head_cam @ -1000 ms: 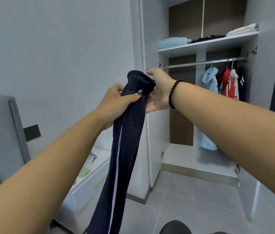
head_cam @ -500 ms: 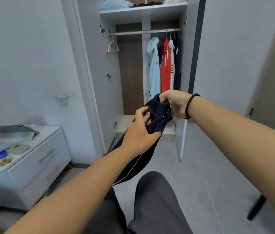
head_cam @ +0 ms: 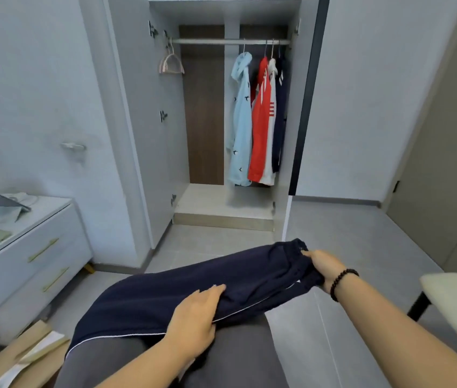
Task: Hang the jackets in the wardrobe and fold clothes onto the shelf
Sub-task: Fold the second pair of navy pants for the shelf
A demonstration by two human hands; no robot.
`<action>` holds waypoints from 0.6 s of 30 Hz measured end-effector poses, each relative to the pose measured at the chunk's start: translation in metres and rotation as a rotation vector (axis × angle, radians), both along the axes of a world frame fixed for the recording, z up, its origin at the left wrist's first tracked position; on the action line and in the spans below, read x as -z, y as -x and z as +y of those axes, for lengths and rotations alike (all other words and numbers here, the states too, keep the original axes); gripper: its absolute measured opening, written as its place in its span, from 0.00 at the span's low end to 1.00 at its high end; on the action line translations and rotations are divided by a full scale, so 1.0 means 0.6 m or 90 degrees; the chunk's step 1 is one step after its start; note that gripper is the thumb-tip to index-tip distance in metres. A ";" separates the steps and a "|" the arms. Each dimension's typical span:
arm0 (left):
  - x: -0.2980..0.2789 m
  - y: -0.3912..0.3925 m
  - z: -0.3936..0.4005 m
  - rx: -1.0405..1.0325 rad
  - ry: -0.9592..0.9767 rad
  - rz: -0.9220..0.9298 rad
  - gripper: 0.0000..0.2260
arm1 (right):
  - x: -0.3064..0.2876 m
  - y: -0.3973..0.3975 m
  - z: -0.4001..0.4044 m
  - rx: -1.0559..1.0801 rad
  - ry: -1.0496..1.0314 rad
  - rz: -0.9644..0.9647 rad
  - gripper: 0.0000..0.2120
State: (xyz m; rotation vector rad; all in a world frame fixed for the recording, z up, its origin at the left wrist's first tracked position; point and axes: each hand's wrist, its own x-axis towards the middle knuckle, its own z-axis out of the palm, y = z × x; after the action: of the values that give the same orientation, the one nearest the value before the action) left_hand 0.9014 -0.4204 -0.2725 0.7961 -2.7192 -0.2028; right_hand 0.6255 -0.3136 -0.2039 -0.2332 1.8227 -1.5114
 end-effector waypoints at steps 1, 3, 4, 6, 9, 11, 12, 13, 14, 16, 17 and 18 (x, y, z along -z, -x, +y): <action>0.006 -0.011 -0.009 -0.010 0.039 0.004 0.33 | 0.012 0.006 0.007 0.004 -0.001 -0.006 0.01; 0.007 -0.028 -0.025 -0.016 0.010 -0.027 0.30 | 0.025 0.013 0.015 0.015 -0.001 -0.009 0.04; 0.006 -0.032 -0.030 -0.020 -0.014 -0.065 0.29 | 0.025 0.015 0.015 0.016 -0.002 -0.009 0.05; 0.002 -0.030 -0.034 -0.024 -0.039 -0.095 0.28 | 0.014 0.021 0.013 0.027 -0.009 0.000 0.04; -0.013 -0.008 -0.018 -0.008 -0.052 -0.067 0.29 | -0.032 0.037 0.015 0.037 -0.029 0.044 0.04; -0.018 0.012 -0.003 -0.002 -0.076 -0.047 0.29 | -0.072 0.051 0.023 0.031 -0.057 0.105 0.05; -0.019 0.023 0.007 -0.006 -0.092 -0.036 0.28 | -0.092 0.055 0.028 0.025 -0.082 0.146 0.05; -0.020 0.037 0.019 -0.008 -0.108 -0.026 0.27 | -0.111 0.058 0.034 0.013 -0.116 0.199 0.06; -0.020 0.054 0.036 -0.001 -0.119 -0.019 0.26 | -0.130 0.062 0.042 -0.001 -0.153 0.258 0.08; -0.017 0.093 0.077 0.031 -0.122 -0.033 0.26 | -0.166 0.069 0.059 -0.029 -0.220 0.367 0.15; -0.017 0.115 0.099 0.046 -0.130 -0.042 0.26 | -0.183 0.073 0.068 -0.035 -0.245 0.408 0.15; -0.019 0.138 0.119 0.057 -0.147 -0.047 0.26 | -0.199 0.078 0.077 -0.037 -0.271 0.443 0.13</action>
State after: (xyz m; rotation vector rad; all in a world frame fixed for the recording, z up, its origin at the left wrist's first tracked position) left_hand 0.8185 -0.3492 -0.2611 0.7563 -2.8382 -0.5257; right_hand 0.5785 -0.2676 -0.0844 -0.6551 2.5985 -1.0213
